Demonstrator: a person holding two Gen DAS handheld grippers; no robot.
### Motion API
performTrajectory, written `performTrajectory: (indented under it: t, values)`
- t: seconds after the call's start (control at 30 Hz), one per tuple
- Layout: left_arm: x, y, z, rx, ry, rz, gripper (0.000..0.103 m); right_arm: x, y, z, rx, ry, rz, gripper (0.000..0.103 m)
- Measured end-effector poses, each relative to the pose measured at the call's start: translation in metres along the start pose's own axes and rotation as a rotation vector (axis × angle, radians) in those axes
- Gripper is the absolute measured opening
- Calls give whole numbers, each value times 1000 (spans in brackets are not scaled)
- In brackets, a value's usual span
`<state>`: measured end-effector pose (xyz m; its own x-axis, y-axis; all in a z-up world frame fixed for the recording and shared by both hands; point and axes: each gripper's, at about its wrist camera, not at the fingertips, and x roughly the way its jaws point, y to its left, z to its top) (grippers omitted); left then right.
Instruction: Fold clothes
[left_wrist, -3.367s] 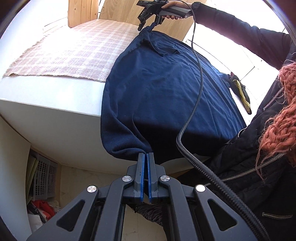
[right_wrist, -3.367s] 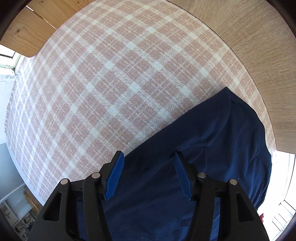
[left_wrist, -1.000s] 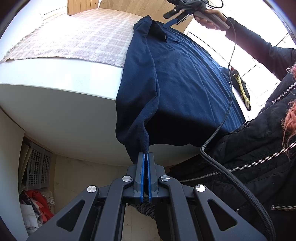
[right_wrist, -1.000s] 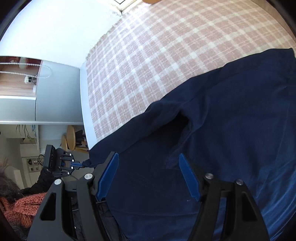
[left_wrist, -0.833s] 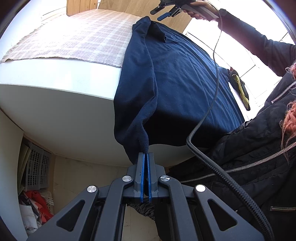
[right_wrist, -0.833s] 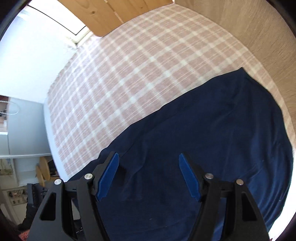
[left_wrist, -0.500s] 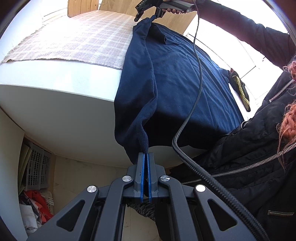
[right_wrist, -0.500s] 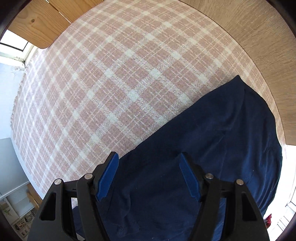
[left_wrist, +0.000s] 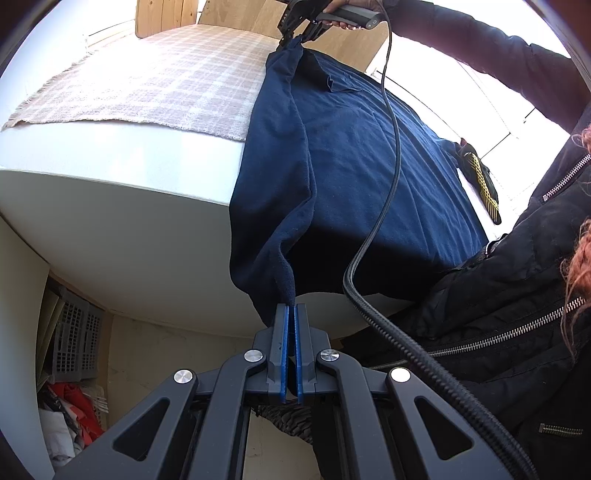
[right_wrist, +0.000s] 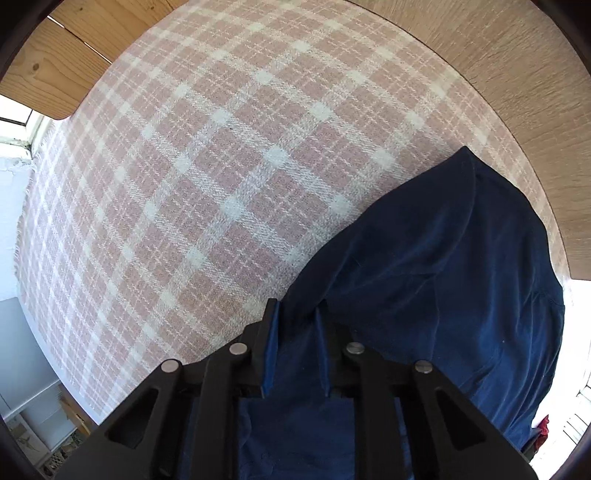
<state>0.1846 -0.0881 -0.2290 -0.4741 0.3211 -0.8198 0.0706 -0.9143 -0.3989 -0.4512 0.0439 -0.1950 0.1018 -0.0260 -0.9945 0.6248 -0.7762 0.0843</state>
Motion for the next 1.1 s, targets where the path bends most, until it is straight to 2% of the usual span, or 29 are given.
performTrajectory:
  t: [0.1, 0.3, 0.37, 0.5, 0.57, 0.63, 0.73, 0.8, 0.9, 0.93, 1.0, 1.03, 1.07, 1.1]
  values:
    - [-4, -3, 0, -5, -16, -7, 2, -10, -18, -3, 14, -29, 58, 8]
    - [-19, -16, -6, -8, -36, -5, 2, -22, -44, -22, 40, -69, 118, 7]
    - [-25, -24, -8, -12, -47, -14, 2, -40, -61, -17, 45, -84, 130, 6]
    - [-37, -53, -12, 23, -53, -40, 2, -37, -55, -74, 64, -120, 138, 6]
    - [-40, -70, -13, 47, -48, -69, 2, -43, -68, -91, 79, -136, 141, 6]
    - [-36, -86, -14, 66, -38, -107, 2, -35, -62, -128, 94, -160, 121, 3]
    - [-22, -109, -16, 91, -7, -166, 2, -77, -114, -93, 126, -171, 111, 3]
    - [-7, -119, -17, 98, 16, -194, 2, -69, -123, -94, 146, -167, 92, 3]
    - [16, -128, -19, 102, 57, -220, 2, -47, -127, -98, 124, -150, 160, 4]
    - [23, -130, -20, 105, 72, -220, 2, -44, -128, -99, 138, -165, 199, 5]
    - [32, -129, -20, 98, 91, -213, 2, -42, -129, -93, 131, -191, 231, 17]
    - [34, -127, -21, 93, 96, -205, 2, -42, -130, -89, 126, -204, 245, 36]
    - [35, -125, -22, 89, 99, -195, 2, -38, -125, -86, 110, -207, 241, 49]
    - [34, -122, -22, 78, 98, -184, 2, -29, -124, -76, 81, -208, 236, 49]
